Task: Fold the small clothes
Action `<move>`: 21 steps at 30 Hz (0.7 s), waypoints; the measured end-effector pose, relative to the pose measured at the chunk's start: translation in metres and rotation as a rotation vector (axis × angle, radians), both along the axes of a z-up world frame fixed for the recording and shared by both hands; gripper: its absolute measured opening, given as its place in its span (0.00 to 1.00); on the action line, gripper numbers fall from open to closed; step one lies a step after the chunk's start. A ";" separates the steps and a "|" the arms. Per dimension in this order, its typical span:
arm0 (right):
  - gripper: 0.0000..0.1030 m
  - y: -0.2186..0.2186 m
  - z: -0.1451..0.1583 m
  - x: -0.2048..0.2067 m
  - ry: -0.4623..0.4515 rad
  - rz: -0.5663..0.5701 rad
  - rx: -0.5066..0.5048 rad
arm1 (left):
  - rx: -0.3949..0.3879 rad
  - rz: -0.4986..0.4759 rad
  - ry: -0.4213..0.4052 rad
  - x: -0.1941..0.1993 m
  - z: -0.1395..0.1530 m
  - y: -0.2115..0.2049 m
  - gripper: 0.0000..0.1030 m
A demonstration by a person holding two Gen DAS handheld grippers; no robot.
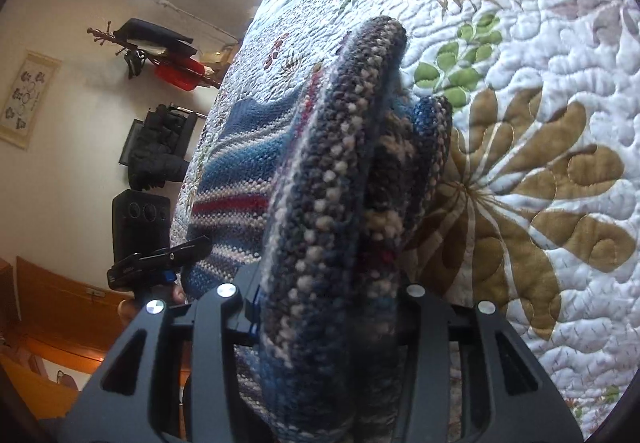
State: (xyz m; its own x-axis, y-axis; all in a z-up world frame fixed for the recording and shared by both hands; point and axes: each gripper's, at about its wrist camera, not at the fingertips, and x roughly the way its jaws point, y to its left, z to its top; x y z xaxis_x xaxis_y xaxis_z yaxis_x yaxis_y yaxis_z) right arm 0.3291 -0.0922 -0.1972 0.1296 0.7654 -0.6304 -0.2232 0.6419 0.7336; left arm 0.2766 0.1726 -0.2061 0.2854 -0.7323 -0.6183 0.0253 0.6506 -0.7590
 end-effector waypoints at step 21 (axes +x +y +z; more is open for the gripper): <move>0.09 -0.012 0.032 0.064 -0.087 -0.069 -0.101 | 0.204 0.007 -0.312 -0.105 0.062 -0.046 0.85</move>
